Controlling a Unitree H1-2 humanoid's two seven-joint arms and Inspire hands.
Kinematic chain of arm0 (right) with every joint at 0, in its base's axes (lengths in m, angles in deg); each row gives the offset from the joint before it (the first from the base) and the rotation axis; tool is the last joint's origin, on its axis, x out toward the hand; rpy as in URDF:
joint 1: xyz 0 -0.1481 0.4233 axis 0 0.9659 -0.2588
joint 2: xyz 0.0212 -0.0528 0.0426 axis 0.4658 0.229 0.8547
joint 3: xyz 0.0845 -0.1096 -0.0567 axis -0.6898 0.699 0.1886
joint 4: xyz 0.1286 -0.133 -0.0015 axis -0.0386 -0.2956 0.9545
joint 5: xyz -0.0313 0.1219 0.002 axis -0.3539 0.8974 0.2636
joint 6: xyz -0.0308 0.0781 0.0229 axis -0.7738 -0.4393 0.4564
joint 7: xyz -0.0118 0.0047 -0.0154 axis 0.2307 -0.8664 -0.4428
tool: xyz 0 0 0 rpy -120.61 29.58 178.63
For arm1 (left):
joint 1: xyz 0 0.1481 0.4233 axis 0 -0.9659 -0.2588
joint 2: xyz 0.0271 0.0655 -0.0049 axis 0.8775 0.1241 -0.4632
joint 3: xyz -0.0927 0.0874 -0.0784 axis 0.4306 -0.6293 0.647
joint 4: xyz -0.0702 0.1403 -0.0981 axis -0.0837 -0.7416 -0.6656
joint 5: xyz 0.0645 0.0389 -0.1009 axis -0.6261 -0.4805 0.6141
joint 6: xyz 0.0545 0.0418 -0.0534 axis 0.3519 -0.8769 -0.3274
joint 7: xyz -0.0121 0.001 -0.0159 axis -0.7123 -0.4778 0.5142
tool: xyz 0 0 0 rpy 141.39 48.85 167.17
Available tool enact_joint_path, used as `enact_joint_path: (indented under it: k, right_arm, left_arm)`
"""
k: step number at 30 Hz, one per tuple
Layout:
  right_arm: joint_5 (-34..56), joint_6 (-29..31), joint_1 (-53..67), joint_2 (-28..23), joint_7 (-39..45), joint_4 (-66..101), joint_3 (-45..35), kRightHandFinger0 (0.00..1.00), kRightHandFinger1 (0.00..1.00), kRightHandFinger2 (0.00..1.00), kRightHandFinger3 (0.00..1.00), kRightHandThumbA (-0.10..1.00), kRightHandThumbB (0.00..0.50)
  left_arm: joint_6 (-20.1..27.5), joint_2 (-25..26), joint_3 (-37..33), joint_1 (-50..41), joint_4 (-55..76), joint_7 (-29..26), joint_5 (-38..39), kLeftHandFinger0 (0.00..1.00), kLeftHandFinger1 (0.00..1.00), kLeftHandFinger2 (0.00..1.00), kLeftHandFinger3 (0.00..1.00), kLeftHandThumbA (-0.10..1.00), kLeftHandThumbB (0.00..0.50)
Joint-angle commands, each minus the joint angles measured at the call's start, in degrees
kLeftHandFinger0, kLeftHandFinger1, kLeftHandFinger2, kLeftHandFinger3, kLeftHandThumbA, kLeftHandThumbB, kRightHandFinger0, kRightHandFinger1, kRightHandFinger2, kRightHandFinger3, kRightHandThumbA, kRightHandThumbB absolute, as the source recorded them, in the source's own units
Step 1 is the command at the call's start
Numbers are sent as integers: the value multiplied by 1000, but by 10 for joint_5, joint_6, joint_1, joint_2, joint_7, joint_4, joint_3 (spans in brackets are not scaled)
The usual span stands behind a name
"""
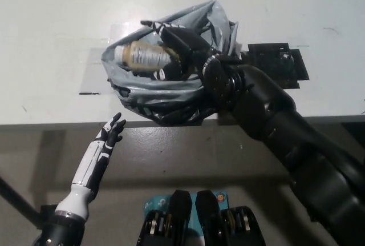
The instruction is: Use the right hand to pick up a bottle of protein shake and place it into a plastic bag on the left side
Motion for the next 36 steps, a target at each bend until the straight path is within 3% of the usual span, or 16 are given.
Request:
enact_joint_path:
  k: [1, 5, 11, 17, 23, 25, 27, 29, 31, 32, 33, 34, 36]
  right_arm:
    - [50, -75, -55, -27, 194, 103, -27, 1000, 1000, 1000, 1000, 1000, 480]
    - [115, -88, -63, -51, 215, 192, -85, 1000, 1000, 1000, 1000, 1000, 490]
    - [188, -136, -75, -83, 179, 411, -196, 1000, 1000, 1000, 1000, 1000, 497]
    - [235, -158, -73, -111, 141, 626, -280, 1000, 1000, 1000, 1000, 1000, 454]
    - [314, -198, -13, -153, 107, 860, -361, 1000, 1000, 1000, 1000, 1000, 429]
    - [326, -204, 19, -167, 106, 917, -370, 1000, 1000, 1000, 1000, 1000, 391]
    - [320, -213, 94, -181, 99, 1023, -372, 1000, 1000, 1000, 1000, 1000, 430]
    - [304, -195, 182, -183, 87, 1104, -368, 1000, 1000, 1000, 1000, 1000, 417]
    - [315, -197, 250, -189, 75, 1162, -366, 1000, 1000, 1000, 1000, 1000, 393]
    - [320, -198, 292, -191, 68, 1196, -365, 1000, 1000, 1000, 1000, 1000, 479]
    - [316, -181, 317, -192, 64, 1203, -363, 1000, 1000, 1000, 1000, 1000, 447]
    - [324, -120, 374, -194, 56, 1207, -354, 1000, 1000, 1000, 1000, 935, 474]
    - [296, -43, 472, -174, 47, 1208, -328, 1000, 1000, 1000, 1000, 963, 482]
  left_arm:
    - [-3, 3, -2, 7, 21, 5, 1, 1000, 1000, 1000, 1000, 1000, 89]
    - [-2, 3, -3, 13, 17, 2, 0, 1000, 1000, 1000, 1000, 1000, 91]
    - [-5, 1, 0, 19, 19, 0, 3, 1000, 1000, 1000, 1000, 1000, 89]
    - [-4, 4, -1, 23, 14, 1, 0, 1000, 1000, 1000, 1000, 1000, 107]
    - [-4, 5, 3, 20, 13, 2, 8, 1000, 1000, 1000, 1000, 1000, 107]
    - [-6, 7, 8, 21, 15, 1, 12, 1000, 1000, 1000, 1000, 1000, 94]
    - [-11, 10, 16, 25, 12, 1, 21, 1000, 1000, 1000, 1000, 1000, 63]
    - [-5, 15, 19, 33, 2, 3, 26, 1000, 1000, 1000, 1000, 1000, 56]
    - [-1, 15, 20, 37, -4, 4, 28, 1000, 1000, 1000, 1000, 1000, 88]
    - [2, 15, 20, 38, -9, 5, 29, 1000, 1000, 1000, 1000, 1000, 90]
    - [3, 16, 20, 39, -11, 5, 29, 1000, 1000, 1000, 1000, 1000, 92]
    - [0, 17, 21, 39, -13, 5, 30, 1000, 1000, 1000, 1000, 1000, 97]
    - [2, 18, 22, 37, -16, 7, 33, 1000, 1000, 1000, 1000, 1000, 97]
